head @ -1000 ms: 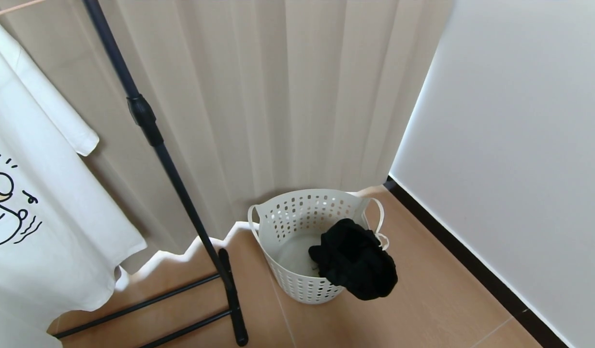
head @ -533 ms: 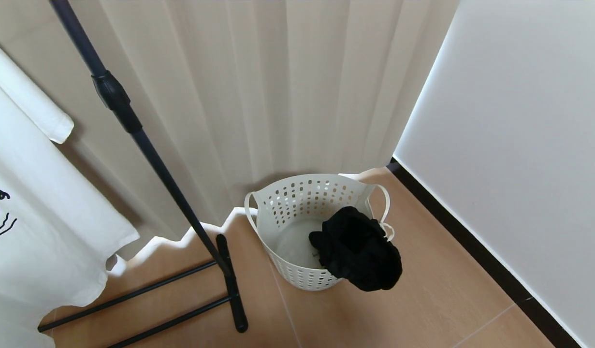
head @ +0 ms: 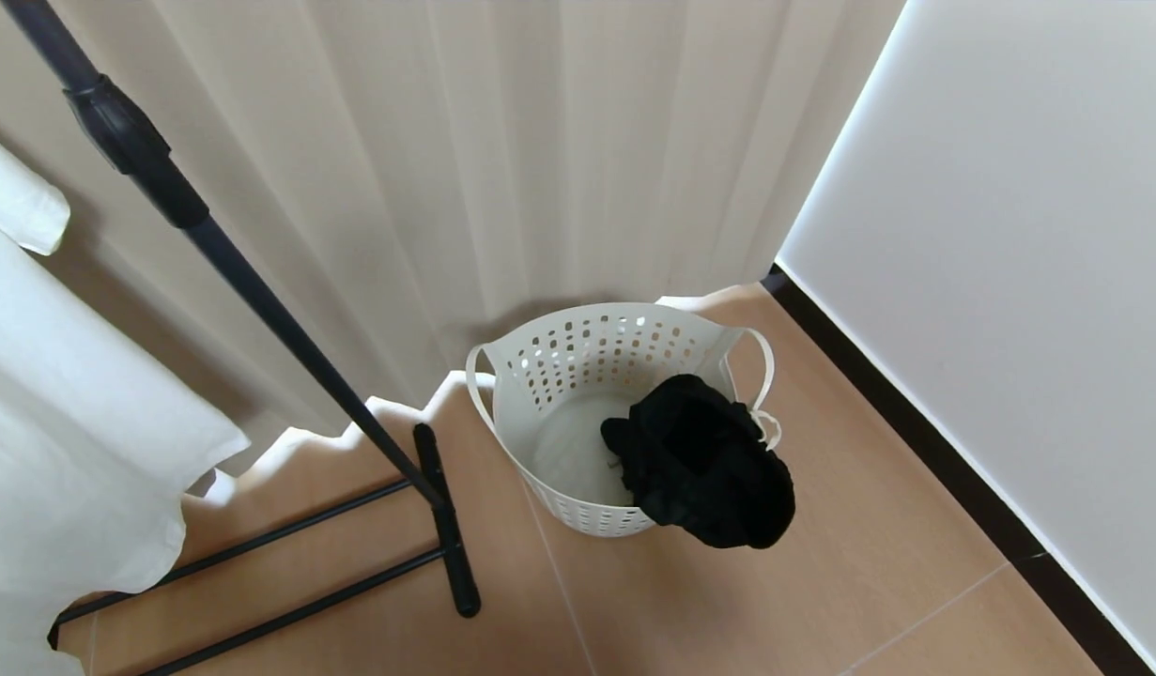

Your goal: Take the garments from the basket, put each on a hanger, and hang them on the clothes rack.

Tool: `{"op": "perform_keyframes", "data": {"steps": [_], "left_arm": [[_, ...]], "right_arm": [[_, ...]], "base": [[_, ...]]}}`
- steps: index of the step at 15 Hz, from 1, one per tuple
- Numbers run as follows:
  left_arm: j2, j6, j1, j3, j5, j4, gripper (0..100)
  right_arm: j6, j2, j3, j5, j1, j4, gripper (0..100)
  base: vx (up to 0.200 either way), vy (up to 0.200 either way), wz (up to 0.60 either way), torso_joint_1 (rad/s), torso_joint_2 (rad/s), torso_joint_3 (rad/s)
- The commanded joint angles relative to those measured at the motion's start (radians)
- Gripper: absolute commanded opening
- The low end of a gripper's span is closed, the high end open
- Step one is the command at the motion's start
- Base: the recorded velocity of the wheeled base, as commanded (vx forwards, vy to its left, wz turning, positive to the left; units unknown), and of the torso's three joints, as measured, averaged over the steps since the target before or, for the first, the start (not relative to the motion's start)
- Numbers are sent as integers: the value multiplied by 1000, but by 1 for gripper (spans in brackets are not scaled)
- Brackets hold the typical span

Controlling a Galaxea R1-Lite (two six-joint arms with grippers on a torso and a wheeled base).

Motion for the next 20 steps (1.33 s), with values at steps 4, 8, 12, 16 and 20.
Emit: {"op": "perform_keyframes", "data": {"steps": [4,8,12,16,20], "left_arm": [[2,-1,0,0,0,-1,100],[2,-1,0,0,2,-3,100],[2,-1,0,0,2,-3,100],[2,-1,0,0,2,-3,100],[2,-1,0,0,2,-3,100]], "right_arm": [[-53,0,0,49,0,18,100],[-62,35,0,69,2,25,100],[-92,3,0,77,-4,29,100],[-174,389,0,83,19,18,100],[-179,874,-117,42,227,-214,100]], "base": [[0,0,0,2,0,-198],[0,0,0,4,5,-97],[0,0,0,0,0,0],[0,0,0,0,0,0],[0,0,0,0,0,0]]}}
